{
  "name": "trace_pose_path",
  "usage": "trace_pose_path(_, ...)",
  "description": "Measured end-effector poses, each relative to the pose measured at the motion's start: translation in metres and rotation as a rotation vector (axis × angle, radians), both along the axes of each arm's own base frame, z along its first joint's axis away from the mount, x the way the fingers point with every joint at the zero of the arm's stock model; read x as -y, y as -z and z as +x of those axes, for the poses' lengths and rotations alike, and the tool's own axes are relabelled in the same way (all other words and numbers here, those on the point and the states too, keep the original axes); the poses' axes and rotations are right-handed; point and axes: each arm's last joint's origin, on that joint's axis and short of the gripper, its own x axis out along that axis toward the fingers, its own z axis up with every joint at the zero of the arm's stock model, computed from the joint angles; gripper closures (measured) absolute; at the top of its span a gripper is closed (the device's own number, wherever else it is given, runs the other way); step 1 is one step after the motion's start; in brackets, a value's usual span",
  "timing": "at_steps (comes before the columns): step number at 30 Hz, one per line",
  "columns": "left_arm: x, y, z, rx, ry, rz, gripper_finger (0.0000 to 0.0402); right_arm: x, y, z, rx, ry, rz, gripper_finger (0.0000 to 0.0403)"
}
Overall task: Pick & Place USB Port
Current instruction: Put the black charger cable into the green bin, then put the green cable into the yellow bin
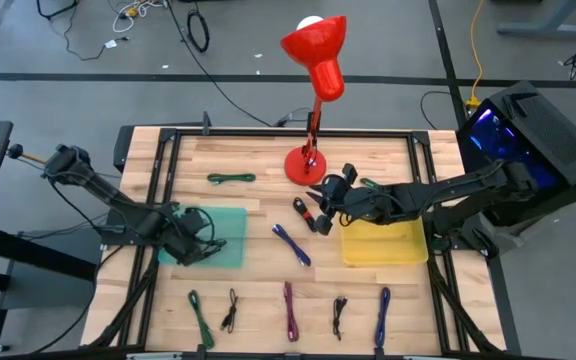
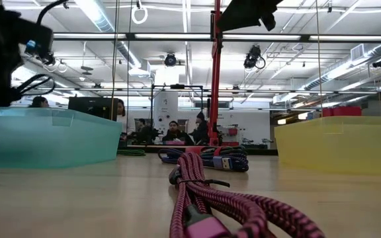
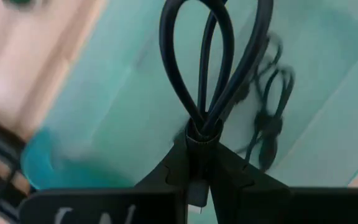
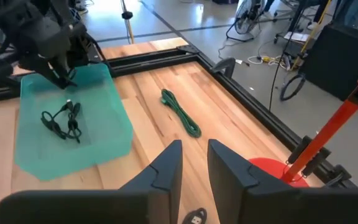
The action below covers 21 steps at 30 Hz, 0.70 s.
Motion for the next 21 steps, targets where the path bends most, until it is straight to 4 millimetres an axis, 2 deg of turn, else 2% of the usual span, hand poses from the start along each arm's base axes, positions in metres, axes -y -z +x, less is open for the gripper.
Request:
trace_pose_path(4,-0.002,0.017,-0.010,-0.062,-0.046,-0.001,0.0359,0.000,0.000,0.000,-0.002,-0.001,-0.003,0.0325)
trace_pose_path(8,-0.006,0.025,-0.013,-0.056,-0.080,0.048,0.0297,0.000,0.000,0.000,-0.003,-0.002,-0.005,0.0325)
trace_pose_path(12,-0.007,0.025,-0.013,-0.074,-0.072,0.041,0.0228,0.000,0.000,0.000,-0.003,-0.002,-0.005,0.0325)
trace_pose_path(15,-0.007,0.026,-0.013,-0.087,-0.050,0.033,0.0192,0.000,0.000,0.000,-0.003,-0.002,-0.005,0.0325)
trace_pose_path(17,-0.007,0.023,-0.012,-0.081,-0.021,0.054,0.0178,0.001,0.000,0.000,-0.003,0.001,-0.005,0.0325)
trace_pose_path(21,-0.011,0.002,-0.005,0.026,-0.005,0.218,0.0170,0.006,0.000,0.001,-0.003,0.017,-0.005,0.0325)
